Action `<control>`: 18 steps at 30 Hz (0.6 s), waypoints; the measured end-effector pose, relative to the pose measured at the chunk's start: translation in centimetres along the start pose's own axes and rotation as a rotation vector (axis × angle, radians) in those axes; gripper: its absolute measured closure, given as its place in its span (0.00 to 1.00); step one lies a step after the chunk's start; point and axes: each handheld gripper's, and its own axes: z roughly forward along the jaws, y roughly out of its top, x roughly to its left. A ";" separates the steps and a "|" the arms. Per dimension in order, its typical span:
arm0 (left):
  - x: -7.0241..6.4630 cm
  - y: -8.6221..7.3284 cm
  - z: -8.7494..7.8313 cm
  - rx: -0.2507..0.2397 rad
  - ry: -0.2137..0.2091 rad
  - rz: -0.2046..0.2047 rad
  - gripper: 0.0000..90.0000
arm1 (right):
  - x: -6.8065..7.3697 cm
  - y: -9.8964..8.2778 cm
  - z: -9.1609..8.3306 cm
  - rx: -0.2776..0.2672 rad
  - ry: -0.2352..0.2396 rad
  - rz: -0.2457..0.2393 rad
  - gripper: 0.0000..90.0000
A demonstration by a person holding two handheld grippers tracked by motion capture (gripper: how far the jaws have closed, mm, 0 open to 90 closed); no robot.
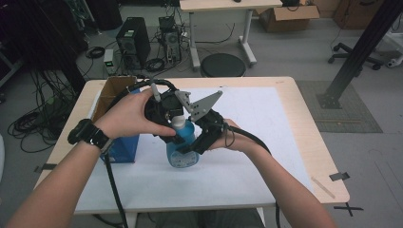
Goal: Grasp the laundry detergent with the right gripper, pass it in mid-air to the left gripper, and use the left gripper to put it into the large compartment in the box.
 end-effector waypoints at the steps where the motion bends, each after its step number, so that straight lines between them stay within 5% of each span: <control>1: 0.1 0.0 -0.2 0.004 -0.003 -0.009 0.42 | 0.0 0.0 0.0 0.000 0.000 0.000 0.16; 4: 0.4 0.1 -1.1 0.017 0.008 -0.052 0.42 | -0.5 -0.5 -0.6 0.018 -0.013 0.033 0.08; 8: 1.0 -0.1 -2.6 0.054 0.046 -0.123 0.42 | -1.0 -1.7 -2.0 0.108 -0.030 0.052 0.04; 12: 1.9 -0.5 -4.3 0.084 0.086 -0.201 0.42 | -1.6 -3.4 -4.0 0.277 -0.048 0.070 0.06; 16: 3.0 -1.2 -6.5 0.094 0.141 -0.344 0.42 | -2.3 -5.6 -6.7 0.471 -0.075 0.086 0.08; 18: 3.7 -1.7 -7.8 0.093 0.179 -0.435 0.42 | -2.3 -6.0 -7.3 0.517 -0.086 0.085 0.07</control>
